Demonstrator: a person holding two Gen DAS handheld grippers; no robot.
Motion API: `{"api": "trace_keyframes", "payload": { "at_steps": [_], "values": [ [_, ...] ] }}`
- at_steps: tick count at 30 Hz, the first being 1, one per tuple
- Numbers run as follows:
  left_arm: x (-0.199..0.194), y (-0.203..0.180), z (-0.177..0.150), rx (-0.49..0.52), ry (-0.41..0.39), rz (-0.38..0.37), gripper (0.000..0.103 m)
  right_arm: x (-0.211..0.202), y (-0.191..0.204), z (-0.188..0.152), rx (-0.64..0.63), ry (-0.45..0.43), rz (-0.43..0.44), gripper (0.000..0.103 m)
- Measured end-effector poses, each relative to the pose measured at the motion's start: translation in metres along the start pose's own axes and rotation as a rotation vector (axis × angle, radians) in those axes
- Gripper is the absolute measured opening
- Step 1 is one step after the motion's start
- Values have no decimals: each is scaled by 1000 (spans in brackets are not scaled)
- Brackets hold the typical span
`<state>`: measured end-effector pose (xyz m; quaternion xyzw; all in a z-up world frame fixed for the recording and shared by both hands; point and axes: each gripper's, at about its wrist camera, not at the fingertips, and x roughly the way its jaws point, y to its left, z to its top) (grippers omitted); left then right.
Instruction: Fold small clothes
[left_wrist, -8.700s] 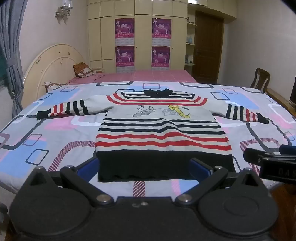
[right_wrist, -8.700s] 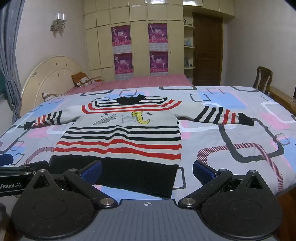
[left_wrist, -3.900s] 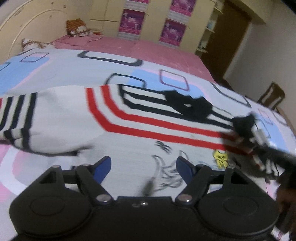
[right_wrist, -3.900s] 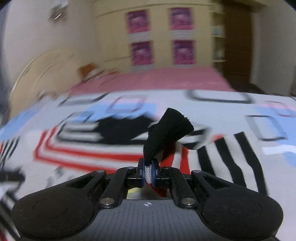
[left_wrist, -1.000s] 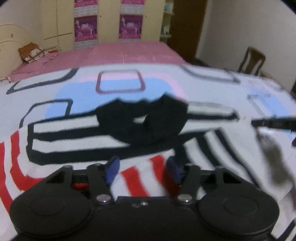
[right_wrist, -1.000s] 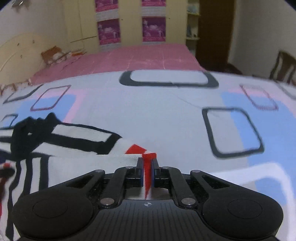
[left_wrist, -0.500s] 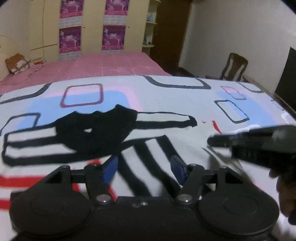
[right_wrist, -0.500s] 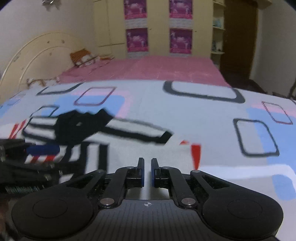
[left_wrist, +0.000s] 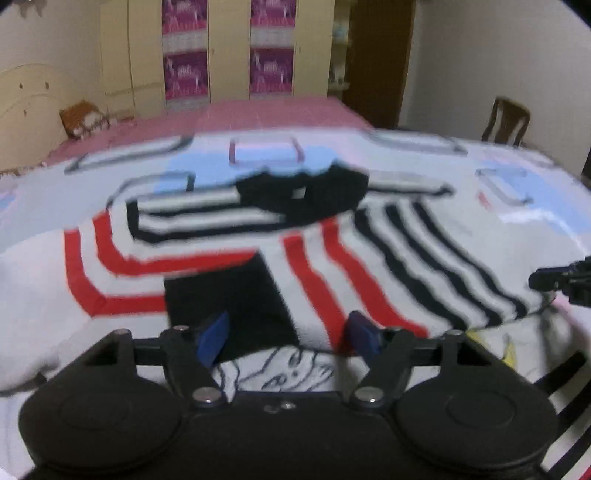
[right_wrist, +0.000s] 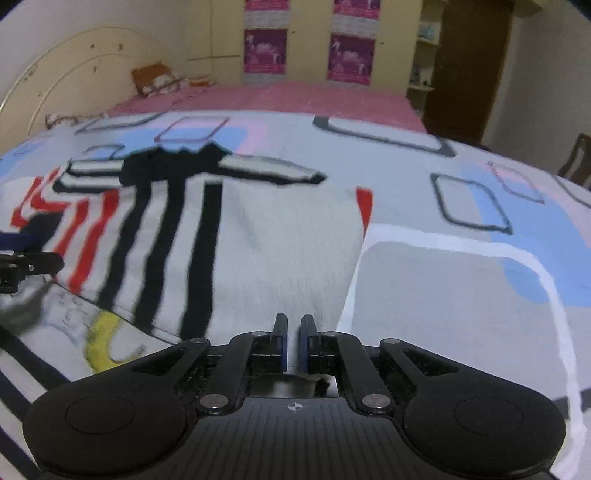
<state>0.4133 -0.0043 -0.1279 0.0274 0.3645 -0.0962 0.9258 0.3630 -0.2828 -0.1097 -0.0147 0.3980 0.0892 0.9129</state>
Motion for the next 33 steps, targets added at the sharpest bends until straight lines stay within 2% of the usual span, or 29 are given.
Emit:
{"api": "trace_keyframes", "payload": {
  "at_steps": [1, 2, 3, 4, 6, 8, 9, 10, 11, 13, 14, 15, 16, 17, 18, 19, 20, 22, 23, 25, 27, 28, 32, 33],
  "values": [
    [1, -2, 0, 18, 0, 8, 69, -8, 2, 0, 20, -27, 5, 5],
    [9, -5, -1, 37, 50, 27, 69, -9, 4, -2, 32, -23, 4, 5],
    [15, -5, -4, 32, 63, 23, 71, -5, 6, -6, 36, 8, -4, 5],
    [17, -2, -6, 12, 51, 15, 72, 4, 8, -12, 34, 49, -7, 5],
    [17, 2, -5, 4, 50, 1, 74, 2, 14, -10, 21, 44, -31, 5],
    [7, 8, -6, -7, 39, 2, 73, -4, 15, -2, 66, 28, -12, 5],
    [0, 12, -8, -11, 28, 11, 77, -9, 15, 0, 89, 7, 3, 5],
    [-5, 18, -10, -23, 16, 26, 86, -14, 16, 2, 98, -11, 2, 5],
    [-13, 28, -13, -50, -5, 46, 91, -17, 18, 3, 99, -24, -5, 5],
    [-30, 51, -21, -111, -40, 73, 94, -20, 23, 4, 108, -47, -11, 8],
    [-38, 66, -24, -149, -45, 85, 94, -21, 26, 4, 117, -47, -17, 20],
    [-48, 85, -29, -202, -52, 102, 93, -23, 28, 4, 129, -45, -28, 70],
    [-56, 103, -34, -252, -63, 124, 92, -26, 31, 3, 141, -74, -32, 88],
    [-66, 124, -40, -306, -76, 151, 89, -29, 32, 2, 146, -102, -18, 88],
    [-74, 143, -45, -355, -87, 177, 80, -30, 35, 2, 149, -102, -15, 87],
    [-83, 167, -53, -418, -93, 203, 73, -30, 39, 3, 149, -105, -20, 79],
    [-90, 188, -60, -476, -95, 220, 70, -30, 42, 3, 149, -107, -25, 74],
    [-103, 234, -76, -619, -102, 272, 66, -27, 48, 6, 167, -103, -25, 47],
    [-108, 256, -85, -692, -107, 290, 65, -26, 50, 7, 181, -102, -18, 42],
    [-116, 298, -102, -846, -130, 318, 57, -24, 56, 9, 200, -93, -12, 40],
    [-121, 331, -115, -985, -179, 282, 49, -21, 62, 12, 198, -87, -12, 40],
    [-122, 345, -120, -1042, -210, 272, 48, -20, 67, 14, 190, -85, -14, 40],
    [-120, 383, -124, -1144, -283, 300, 46, -17, 77, 20, 176, -89, -26, 40],
    [-119, 391, -126, -1169, -298, 304, 41, -16, 78, 22, 178, -89, -25, 40]
  ]
}}
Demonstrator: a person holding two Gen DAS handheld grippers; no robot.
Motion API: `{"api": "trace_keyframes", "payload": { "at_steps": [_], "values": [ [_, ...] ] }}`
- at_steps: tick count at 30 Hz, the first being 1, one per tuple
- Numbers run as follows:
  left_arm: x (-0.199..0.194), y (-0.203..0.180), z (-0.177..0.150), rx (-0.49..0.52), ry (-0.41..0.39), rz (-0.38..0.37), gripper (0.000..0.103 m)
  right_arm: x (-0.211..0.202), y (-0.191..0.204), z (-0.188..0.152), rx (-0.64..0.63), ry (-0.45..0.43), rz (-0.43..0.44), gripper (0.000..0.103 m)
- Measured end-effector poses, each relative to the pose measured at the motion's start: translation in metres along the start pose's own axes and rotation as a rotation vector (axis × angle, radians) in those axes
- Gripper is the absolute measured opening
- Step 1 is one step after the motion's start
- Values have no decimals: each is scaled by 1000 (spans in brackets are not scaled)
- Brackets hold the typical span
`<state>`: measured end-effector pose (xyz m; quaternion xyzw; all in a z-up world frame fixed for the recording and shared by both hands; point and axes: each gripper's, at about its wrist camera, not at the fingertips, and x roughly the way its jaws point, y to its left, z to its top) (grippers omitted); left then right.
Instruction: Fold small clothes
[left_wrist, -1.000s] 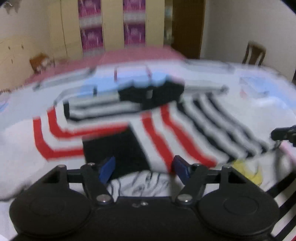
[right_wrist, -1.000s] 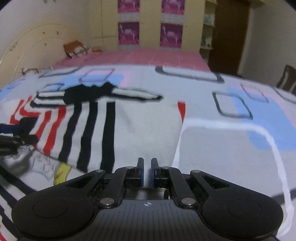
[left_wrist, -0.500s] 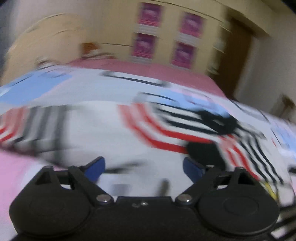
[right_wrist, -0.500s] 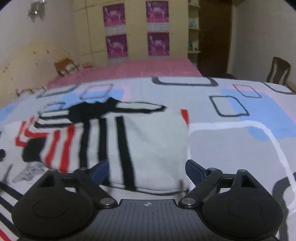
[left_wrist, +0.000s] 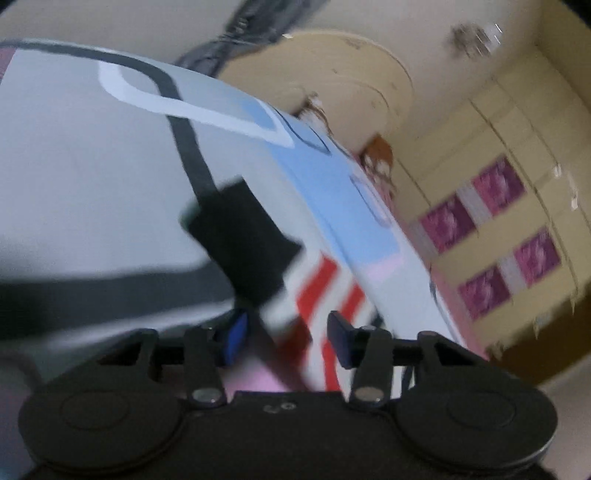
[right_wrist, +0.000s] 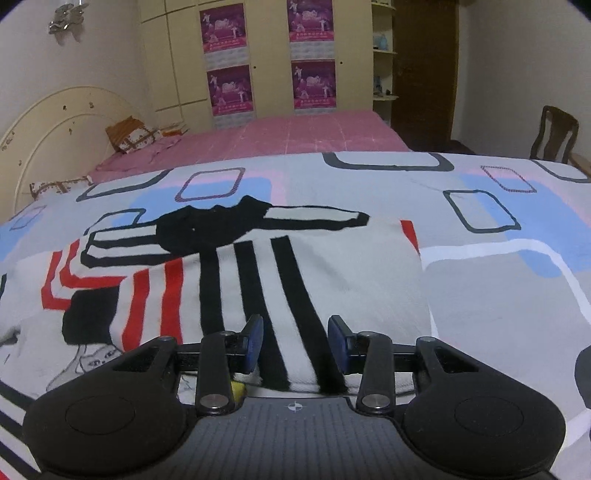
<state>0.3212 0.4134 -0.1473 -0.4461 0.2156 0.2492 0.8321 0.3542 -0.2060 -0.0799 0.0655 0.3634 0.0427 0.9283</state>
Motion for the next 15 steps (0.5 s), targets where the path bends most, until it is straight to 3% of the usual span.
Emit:
{"api": "trace_keyframes", "payload": {
  "at_steps": [2, 4, 6, 10, 15],
  "values": [
    [8, 9, 12, -49, -12, -1, 31, 1, 2, 2, 7, 2, -1, 40],
    [16, 13, 18, -71, -4, 16, 6, 2, 2, 3, 11, 3, 0, 40],
    [13, 11, 19, -82, -3, -18, 5, 1, 2, 3, 10, 3, 1, 40],
    [-2, -38, 2, 95, 2, -129, 5, 2, -2, 3, 25, 1, -1, 40],
    [-13, -124, -63, 318, 102, -281, 5, 2, -11, 4, 60, -8, -3, 40]
  ]
}}
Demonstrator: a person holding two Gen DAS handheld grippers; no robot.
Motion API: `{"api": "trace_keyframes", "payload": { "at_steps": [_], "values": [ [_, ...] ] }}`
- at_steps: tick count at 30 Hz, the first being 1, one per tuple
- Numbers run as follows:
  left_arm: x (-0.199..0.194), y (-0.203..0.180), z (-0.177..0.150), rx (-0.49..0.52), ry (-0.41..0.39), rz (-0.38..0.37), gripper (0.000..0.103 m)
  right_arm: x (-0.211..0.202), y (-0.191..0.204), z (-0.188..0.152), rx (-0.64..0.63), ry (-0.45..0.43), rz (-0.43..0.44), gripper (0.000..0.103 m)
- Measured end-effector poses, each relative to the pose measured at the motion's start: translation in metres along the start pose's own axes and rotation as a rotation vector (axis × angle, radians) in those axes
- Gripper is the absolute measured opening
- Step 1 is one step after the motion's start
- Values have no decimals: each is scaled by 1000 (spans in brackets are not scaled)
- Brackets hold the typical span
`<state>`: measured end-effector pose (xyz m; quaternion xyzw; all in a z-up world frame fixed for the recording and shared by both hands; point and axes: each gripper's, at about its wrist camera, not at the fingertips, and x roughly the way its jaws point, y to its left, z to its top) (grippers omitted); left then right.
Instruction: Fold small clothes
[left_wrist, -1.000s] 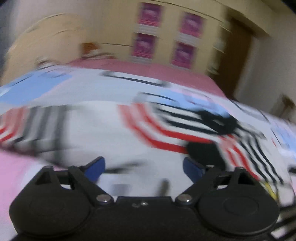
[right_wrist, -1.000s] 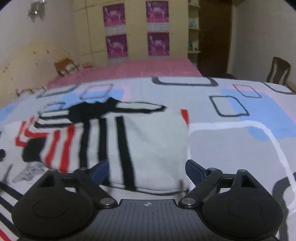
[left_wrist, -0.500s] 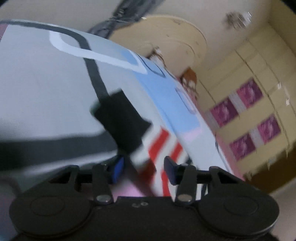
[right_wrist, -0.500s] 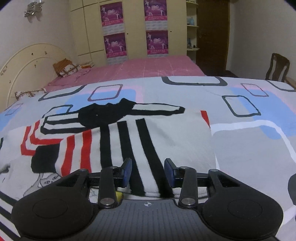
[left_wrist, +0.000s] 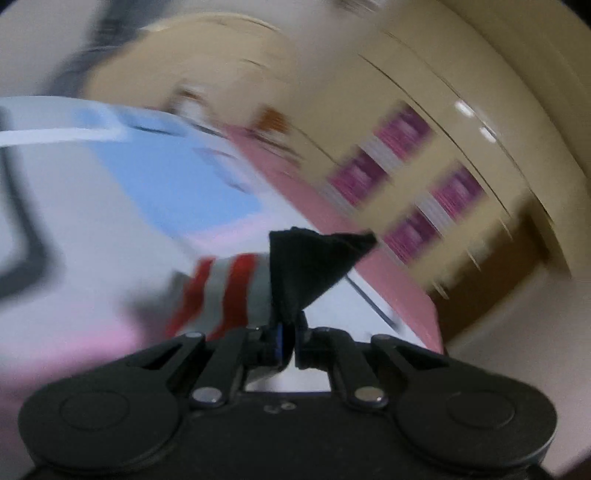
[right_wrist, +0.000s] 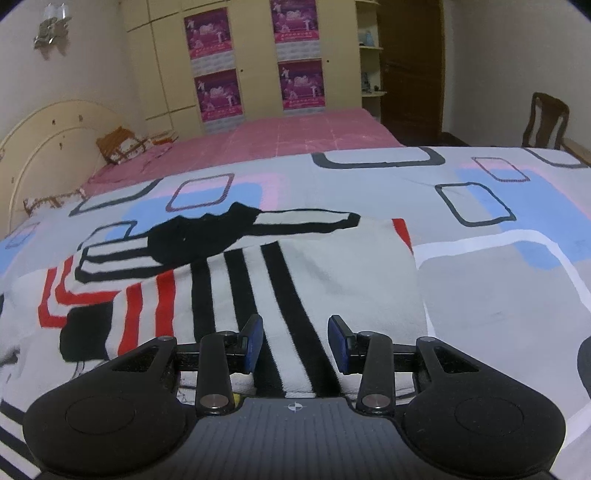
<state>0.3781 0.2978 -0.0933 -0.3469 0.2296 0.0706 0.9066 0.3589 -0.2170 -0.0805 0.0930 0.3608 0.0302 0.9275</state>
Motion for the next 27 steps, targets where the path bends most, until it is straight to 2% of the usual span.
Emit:
{"api": "trace_keyframes", "payload": {
  "at_steps": [2, 5, 8, 14, 18, 20, 21, 22, 23, 24, 25, 27],
  "values": [
    [12, -44, -20, 96, 61, -52, 5, -2, -3, 1, 8, -5, 5, 40],
    [34, -106, -62, 266, 147, -85, 5, -6, -8, 2, 18, -12, 16, 40],
    [50, -153, -100, 402, 217, -109, 5, -10, -16, 3, 42, -21, 23, 40],
    [71, -219, -165, 611, 319, -143, 5, -17, -40, 3, 95, -24, 33, 40],
    [90, -240, -194, 718, 384, -141, 5, -19, -55, 1, 130, 3, 76, 40],
    [95, -243, -207, 745, 443, -154, 9, -19, -63, 1, 157, 18, 101, 40],
    [95, -245, -214, 758, 463, -164, 16, -19, -66, 1, 173, 26, 106, 40],
    [94, -246, -220, 768, 466, -170, 29, -19, -69, 2, 190, 33, 111, 48],
    [92, -247, -222, 768, 461, -194, 37, -19, -71, 2, 201, 35, 119, 61],
    [89, -246, -223, 760, 464, -223, 56, -20, -72, 2, 209, 26, 127, 81],
    [84, -246, -223, 755, 463, -247, 66, -22, -72, 3, 212, 15, 139, 82],
    [68, -243, -217, 769, 414, -240, 64, -20, -68, 6, 209, 24, 176, 82]
  ]
}}
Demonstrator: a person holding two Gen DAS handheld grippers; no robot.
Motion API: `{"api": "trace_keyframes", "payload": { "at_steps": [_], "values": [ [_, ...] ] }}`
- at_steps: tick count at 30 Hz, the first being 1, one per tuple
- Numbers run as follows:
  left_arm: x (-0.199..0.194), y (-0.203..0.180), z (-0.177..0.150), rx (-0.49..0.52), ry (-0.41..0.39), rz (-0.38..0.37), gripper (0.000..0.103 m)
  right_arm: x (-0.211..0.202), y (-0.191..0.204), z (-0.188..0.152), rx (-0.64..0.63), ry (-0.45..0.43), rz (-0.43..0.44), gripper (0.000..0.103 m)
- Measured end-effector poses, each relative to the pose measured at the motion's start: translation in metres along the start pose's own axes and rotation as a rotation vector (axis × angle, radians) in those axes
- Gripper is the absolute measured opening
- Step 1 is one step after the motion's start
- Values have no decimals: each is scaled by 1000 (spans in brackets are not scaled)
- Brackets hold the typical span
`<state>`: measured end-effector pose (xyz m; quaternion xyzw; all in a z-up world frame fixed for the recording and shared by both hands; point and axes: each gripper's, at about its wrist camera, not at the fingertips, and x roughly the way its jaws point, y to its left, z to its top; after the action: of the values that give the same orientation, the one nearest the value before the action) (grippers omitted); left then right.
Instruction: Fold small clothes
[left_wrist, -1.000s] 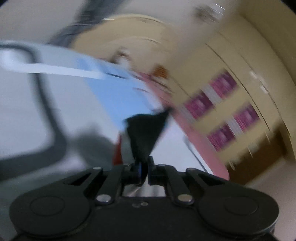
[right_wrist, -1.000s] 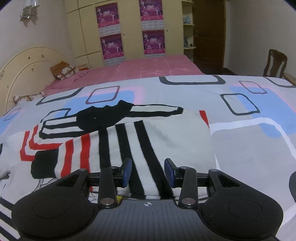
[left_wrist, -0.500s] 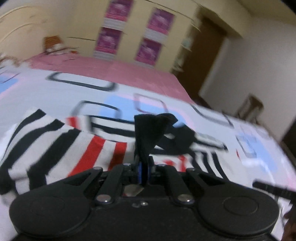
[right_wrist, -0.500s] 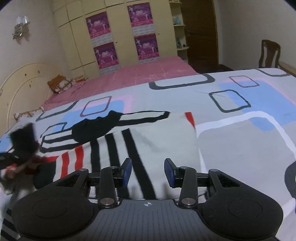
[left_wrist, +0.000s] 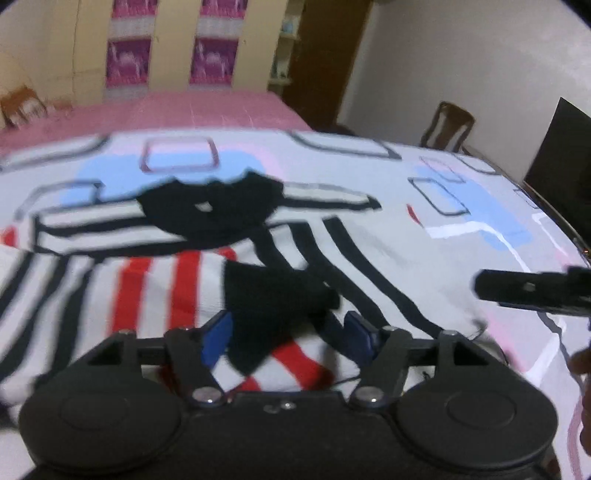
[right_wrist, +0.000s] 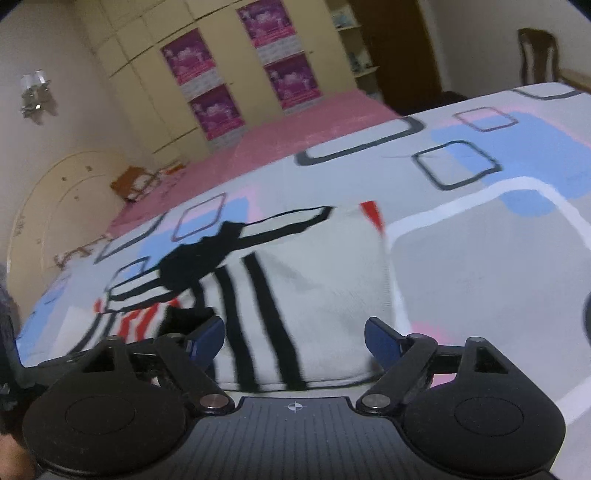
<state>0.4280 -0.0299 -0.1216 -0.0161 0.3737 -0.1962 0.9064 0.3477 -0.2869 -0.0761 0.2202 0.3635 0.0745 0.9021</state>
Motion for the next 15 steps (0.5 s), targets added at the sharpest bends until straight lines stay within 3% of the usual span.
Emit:
{"api": "trace_keyframes", "payload": {
  "at_steps": [2, 4, 7, 9, 11, 15],
  "values": [
    [-23, 13, -6, -35, -24, 16, 58, 6, 7, 2, 9, 17, 53, 82],
    [-53, 36, -17, -101, -52, 40, 54, 18, 16, 3, 37, 46, 107, 74],
    [-94, 71, -40, -135, -60, 137, 44, 42, 24, 2, 96, 104, 165, 65],
    [-113, 94, -56, -146, -47, 220, 42, 58, 29, 0, 124, 140, 187, 63],
    [-123, 117, -68, -165, -25, 301, 42, 69, 34, -2, 153, 165, 211, 63],
    [-115, 146, -67, -188, -27, 339, 42, 91, 46, -1, 183, 205, 231, 63]
  ]
}}
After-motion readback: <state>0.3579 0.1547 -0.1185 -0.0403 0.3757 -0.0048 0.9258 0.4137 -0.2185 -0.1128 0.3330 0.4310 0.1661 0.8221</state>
